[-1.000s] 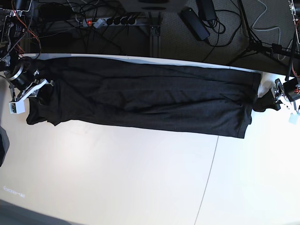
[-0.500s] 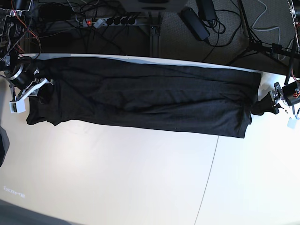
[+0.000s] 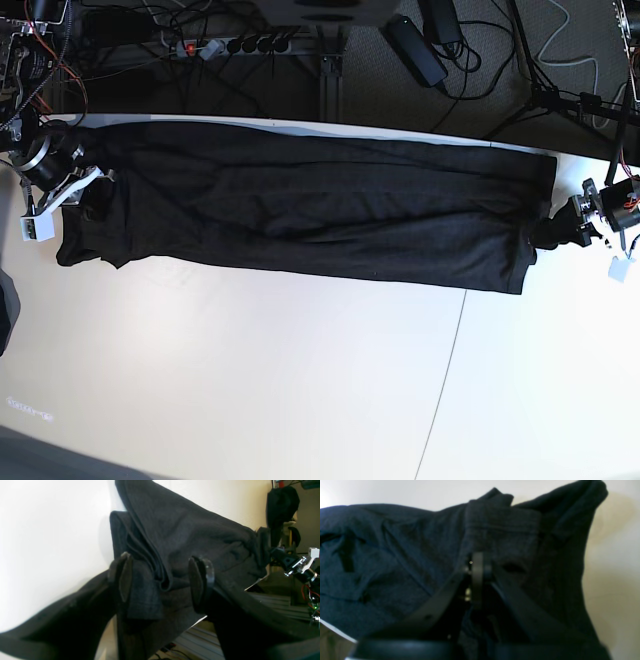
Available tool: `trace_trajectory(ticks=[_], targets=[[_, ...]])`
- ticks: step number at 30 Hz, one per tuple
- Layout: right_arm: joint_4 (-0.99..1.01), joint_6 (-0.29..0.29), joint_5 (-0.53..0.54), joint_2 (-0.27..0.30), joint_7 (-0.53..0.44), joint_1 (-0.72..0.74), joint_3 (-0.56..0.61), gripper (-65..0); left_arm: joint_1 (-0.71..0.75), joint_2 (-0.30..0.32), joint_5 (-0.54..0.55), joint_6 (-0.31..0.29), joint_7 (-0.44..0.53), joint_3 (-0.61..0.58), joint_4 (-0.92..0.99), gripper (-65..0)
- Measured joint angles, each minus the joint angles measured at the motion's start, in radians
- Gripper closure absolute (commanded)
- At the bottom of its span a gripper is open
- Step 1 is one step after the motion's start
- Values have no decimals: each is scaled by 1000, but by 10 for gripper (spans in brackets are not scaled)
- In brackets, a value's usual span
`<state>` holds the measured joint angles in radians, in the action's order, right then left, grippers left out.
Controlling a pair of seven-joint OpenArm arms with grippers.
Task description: Fold the T-shirt properly
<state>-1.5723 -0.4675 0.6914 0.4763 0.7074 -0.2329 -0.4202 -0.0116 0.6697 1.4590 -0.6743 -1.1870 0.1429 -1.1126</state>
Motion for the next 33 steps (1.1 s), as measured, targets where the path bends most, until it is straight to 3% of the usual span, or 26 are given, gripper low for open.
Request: trace_trajectory(ticks=[7,16,33], targets=[[0,0,0,0,0,0,0,0,19,-57,-127,0,101,0,0,-385],[0,0,0,0,0,0,0,0,23,-60,-253,-8,204,0,-5,-385],[0,0,16,0,1,0,0,0,19,-60,-342,-18,254,0,-7,-384]])
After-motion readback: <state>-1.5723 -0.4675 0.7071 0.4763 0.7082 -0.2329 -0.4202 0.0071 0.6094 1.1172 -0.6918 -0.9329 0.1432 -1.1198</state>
